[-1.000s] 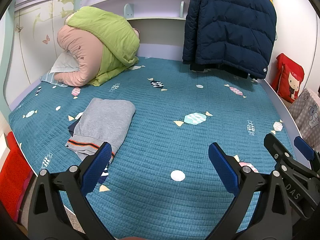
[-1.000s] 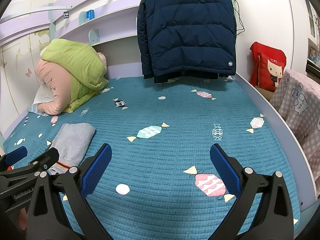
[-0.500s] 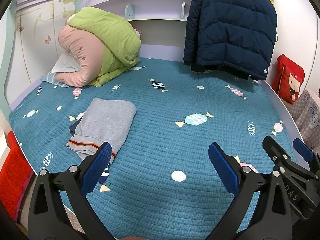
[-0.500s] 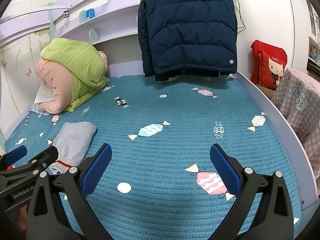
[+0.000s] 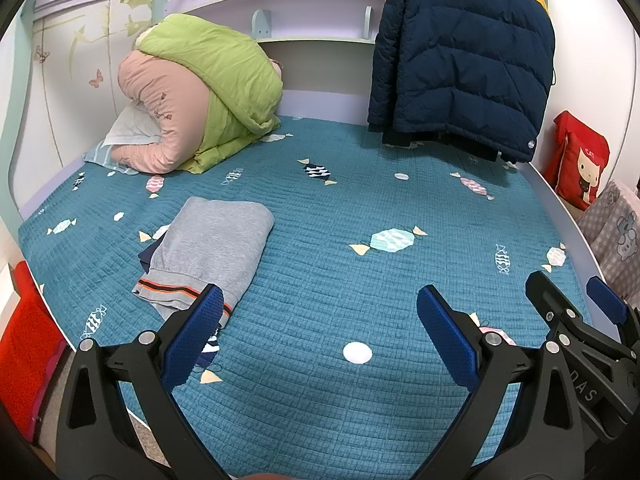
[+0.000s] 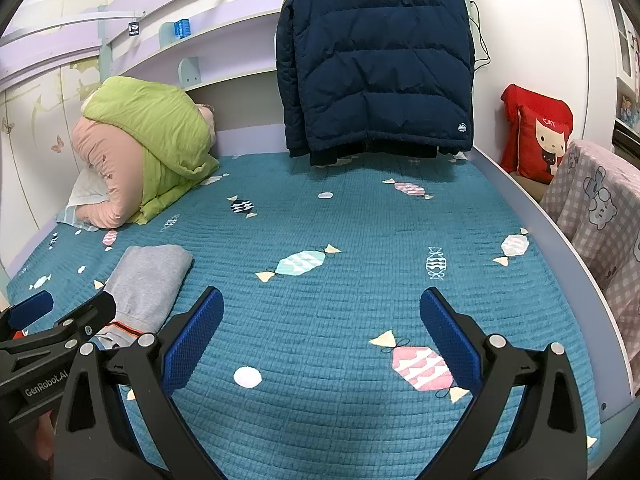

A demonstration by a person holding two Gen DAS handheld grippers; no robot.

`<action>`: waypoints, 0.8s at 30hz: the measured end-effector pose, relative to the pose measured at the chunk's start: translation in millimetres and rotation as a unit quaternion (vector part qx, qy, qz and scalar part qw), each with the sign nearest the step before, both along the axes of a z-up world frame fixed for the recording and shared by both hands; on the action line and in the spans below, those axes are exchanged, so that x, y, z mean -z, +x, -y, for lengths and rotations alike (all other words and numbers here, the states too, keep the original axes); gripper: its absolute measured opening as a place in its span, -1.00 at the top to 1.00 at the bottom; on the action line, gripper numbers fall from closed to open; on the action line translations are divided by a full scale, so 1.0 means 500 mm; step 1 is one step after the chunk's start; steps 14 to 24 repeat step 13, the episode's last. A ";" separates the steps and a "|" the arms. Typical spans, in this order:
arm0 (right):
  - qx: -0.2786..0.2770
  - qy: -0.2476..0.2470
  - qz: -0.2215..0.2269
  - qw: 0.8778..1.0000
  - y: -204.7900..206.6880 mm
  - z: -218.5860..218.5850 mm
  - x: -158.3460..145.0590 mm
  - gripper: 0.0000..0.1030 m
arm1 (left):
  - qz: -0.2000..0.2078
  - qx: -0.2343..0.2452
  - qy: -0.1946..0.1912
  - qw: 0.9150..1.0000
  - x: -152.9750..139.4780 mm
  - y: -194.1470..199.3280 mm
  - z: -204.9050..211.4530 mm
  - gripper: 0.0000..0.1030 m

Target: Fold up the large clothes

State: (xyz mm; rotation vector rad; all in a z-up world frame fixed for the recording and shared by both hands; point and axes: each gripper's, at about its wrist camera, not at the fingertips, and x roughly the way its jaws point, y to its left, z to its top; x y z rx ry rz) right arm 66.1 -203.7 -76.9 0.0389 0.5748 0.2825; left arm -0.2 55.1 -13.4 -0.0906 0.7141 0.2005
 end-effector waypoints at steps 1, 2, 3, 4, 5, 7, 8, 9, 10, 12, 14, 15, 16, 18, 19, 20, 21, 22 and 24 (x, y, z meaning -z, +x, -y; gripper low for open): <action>0.000 0.000 0.000 1.000 -0.001 -0.001 0.000 -0.85 | 0.000 0.000 -0.001 1.000 0.000 0.000 -0.001 -0.90; 0.000 -0.001 0.000 1.000 -0.002 -0.001 0.000 -0.85 | 0.000 0.000 0.000 1.000 0.000 0.000 -0.002 -0.90; -0.001 -0.002 0.000 1.000 -0.003 -0.003 -0.001 -0.85 | 0.000 0.000 0.001 1.000 0.000 -0.001 -0.002 -0.90; -0.002 -0.003 0.001 1.000 -0.004 -0.004 -0.002 -0.85 | 0.001 -0.002 0.003 1.000 -0.001 -0.002 -0.002 -0.90; -0.002 -0.003 0.002 1.000 -0.004 -0.004 -0.003 -0.85 | 0.002 -0.004 0.004 1.000 -0.003 -0.003 -0.001 -0.90; -0.002 -0.005 0.002 1.000 -0.005 -0.004 -0.003 -0.85 | 0.002 -0.009 0.007 1.000 -0.006 -0.005 0.006 -0.89; -0.003 -0.005 0.002 1.000 -0.003 -0.004 -0.003 -0.85 | 0.002 -0.012 0.007 1.000 -0.008 -0.005 0.010 -0.89; -0.002 -0.006 0.002 1.000 -0.003 -0.005 -0.003 -0.85 | 0.001 -0.012 0.007 1.000 -0.008 -0.005 0.010 -0.89; -0.002 -0.005 0.002 1.000 -0.004 -0.005 -0.003 -0.85 | 0.000 -0.013 0.006 1.000 -0.008 -0.005 0.010 -0.89; -0.003 -0.005 0.003 1.000 -0.002 -0.004 -0.004 -0.85 | 0.000 -0.017 0.005 1.000 -0.009 -0.006 0.017 -0.89; -0.004 -0.005 0.002 1.000 -0.001 -0.004 -0.004 -0.85 | 0.000 -0.018 0.005 1.000 -0.009 -0.007 0.018 -0.90; -0.004 -0.005 0.002 1.000 -0.001 -0.004 -0.004 -0.85 | 0.000 -0.018 0.005 1.000 -0.009 -0.007 0.018 -0.90; -0.004 -0.005 0.002 1.000 -0.001 -0.004 -0.004 -0.85 | 0.000 -0.018 0.005 1.000 -0.009 -0.007 0.018 -0.90; -0.004 -0.005 0.002 1.000 -0.001 -0.004 -0.004 -0.85 | 0.000 -0.018 0.005 1.000 -0.009 -0.007 0.018 -0.90; -0.004 -0.005 0.002 1.000 -0.001 -0.004 -0.004 -0.85 | 0.000 -0.018 0.005 1.000 -0.009 -0.007 0.018 -0.90; -0.004 -0.005 0.002 1.000 -0.001 -0.004 -0.004 -0.85 | 0.000 -0.018 0.005 1.000 -0.009 -0.007 0.018 -0.90; -0.004 -0.005 0.002 1.000 -0.001 -0.004 -0.004 -0.85 | 0.000 -0.018 0.005 1.000 -0.009 -0.007 0.018 -0.90; -0.004 -0.005 0.002 1.000 -0.001 -0.004 -0.004 -0.85 | 0.000 -0.018 0.005 1.000 -0.009 -0.007 0.018 -0.90; -0.004 -0.005 0.002 1.000 -0.001 -0.004 -0.004 -0.85 | 0.000 -0.018 0.005 1.000 -0.009 -0.007 0.018 -0.90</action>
